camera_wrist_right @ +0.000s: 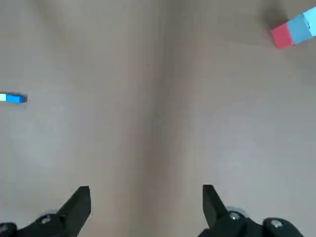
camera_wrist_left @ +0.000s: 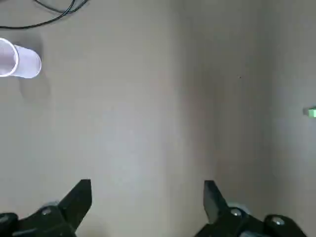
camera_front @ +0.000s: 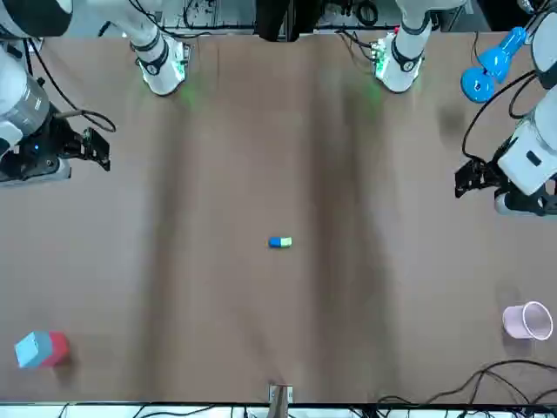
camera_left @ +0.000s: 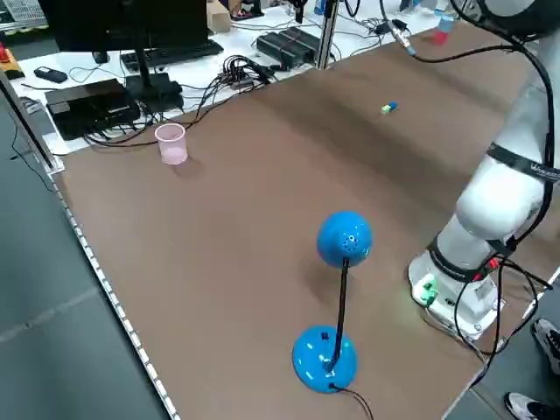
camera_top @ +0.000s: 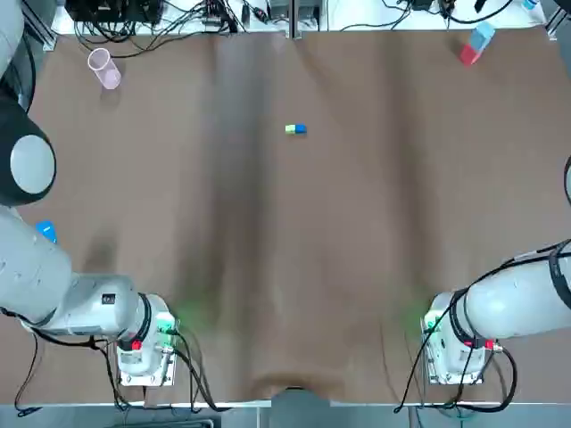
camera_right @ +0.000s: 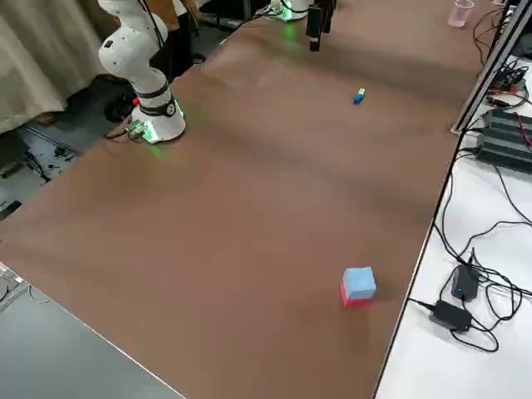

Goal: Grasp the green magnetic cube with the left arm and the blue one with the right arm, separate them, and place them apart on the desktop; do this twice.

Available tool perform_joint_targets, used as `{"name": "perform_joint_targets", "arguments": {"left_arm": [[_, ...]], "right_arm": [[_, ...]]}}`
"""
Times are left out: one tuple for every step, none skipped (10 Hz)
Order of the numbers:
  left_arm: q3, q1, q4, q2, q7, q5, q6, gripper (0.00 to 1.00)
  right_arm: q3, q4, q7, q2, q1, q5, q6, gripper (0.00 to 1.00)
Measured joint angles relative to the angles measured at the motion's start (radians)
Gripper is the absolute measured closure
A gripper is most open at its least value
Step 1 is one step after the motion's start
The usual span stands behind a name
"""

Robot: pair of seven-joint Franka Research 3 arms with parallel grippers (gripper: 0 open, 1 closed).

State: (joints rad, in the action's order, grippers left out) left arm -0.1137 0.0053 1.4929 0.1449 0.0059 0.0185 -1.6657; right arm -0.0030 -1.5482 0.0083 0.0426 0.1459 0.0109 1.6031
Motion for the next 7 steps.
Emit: {"name": "perform_joint_targets", "arguments": {"left_arm": [[0.0,0.0,0.0,-0.001,0.0,0.0,0.0,0.0],[0.001,0.001,0.0,-0.003,0.0,0.0,0.0,0.0],[0.002,0.002,0.0,-0.004,0.0,-0.003,0.0,0.0],[0.003,0.004,0.003,0.001,0.0,-0.007,0.001,0.0],[0.004,0.005,0.008,0.02,-0.004,-0.007,0.001,0.0],[0.004,0.004,0.01,0.055,-0.032,-0.007,-0.001,0.0],[0.003,-0.003,0.011,0.097,-0.103,-0.007,-0.019,0.0]], "right_arm": [[0.0,0.0,0.0,0.0,0.0,0.0,0.0,0.0],[0.0,0.0,0.0,0.0,0.0,0.0,0.0,0.0],[0.0,0.0,0.0,0.0,0.0,0.0,0.0,0.0],[0.0,0.0,0.0,0.0,0.0,0.0,0.0,0.0],[0.0,0.0,0.0,0.0,0.0,0.0,0.0,0.0],[0.0,0.0,0.0,0.0,0.002,0.0,0.0,0.0],[0.001,0.0,0.008,0.001,0.013,0.0,0.003,0.0]]}}
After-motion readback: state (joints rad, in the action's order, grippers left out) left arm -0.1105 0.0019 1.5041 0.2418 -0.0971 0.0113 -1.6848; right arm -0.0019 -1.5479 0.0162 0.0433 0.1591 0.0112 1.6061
